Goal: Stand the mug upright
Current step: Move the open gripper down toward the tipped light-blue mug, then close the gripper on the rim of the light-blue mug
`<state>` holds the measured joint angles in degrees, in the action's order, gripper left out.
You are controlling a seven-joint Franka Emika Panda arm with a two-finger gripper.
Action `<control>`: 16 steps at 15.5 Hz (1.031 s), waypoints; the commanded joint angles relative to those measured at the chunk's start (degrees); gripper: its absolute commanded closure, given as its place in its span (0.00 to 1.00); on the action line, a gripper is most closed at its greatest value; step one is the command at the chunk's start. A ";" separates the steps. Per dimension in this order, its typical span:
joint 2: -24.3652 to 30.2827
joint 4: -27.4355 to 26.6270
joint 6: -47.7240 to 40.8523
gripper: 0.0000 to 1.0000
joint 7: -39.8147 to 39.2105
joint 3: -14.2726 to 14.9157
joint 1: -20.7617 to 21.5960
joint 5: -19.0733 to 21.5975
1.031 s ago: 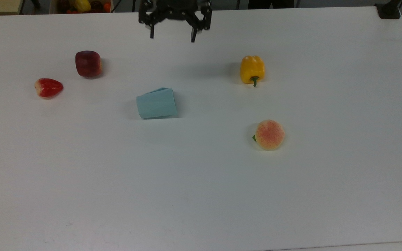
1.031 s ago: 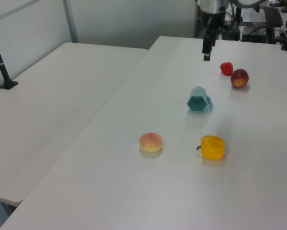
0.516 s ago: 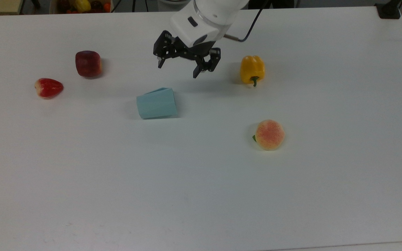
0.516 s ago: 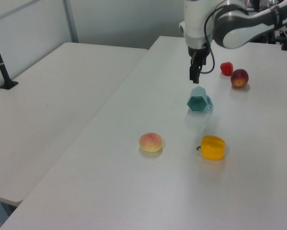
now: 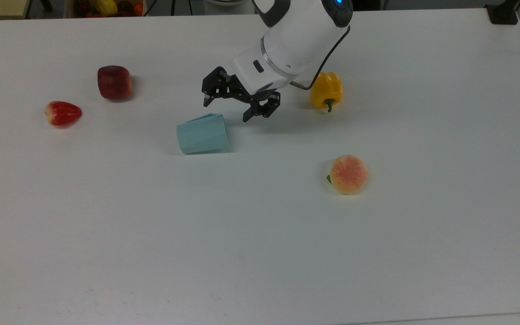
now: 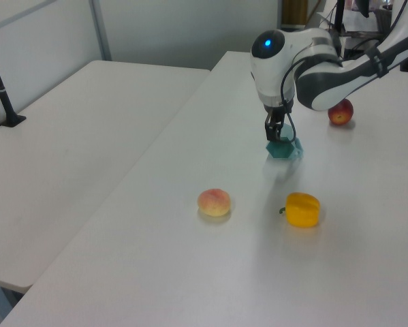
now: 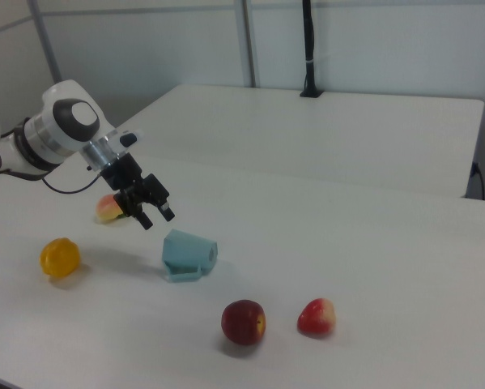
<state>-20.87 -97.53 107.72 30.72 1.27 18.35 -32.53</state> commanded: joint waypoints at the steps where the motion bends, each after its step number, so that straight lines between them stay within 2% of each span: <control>1: -0.48 -2.13 1.35 0.00 2.67 -1.18 -0.07 -2.97; 4: -0.92 -3.19 1.35 0.00 3.47 -1.18 -0.42 -4.99; 7: -1.10 -4.24 1.53 0.00 4.43 -1.18 -0.69 -9.47; 16: -2.68 -6.26 4.87 0.00 4.43 -1.18 -3.67 -13.52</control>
<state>-23.51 -101.78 109.84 33.95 0.36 16.11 -43.54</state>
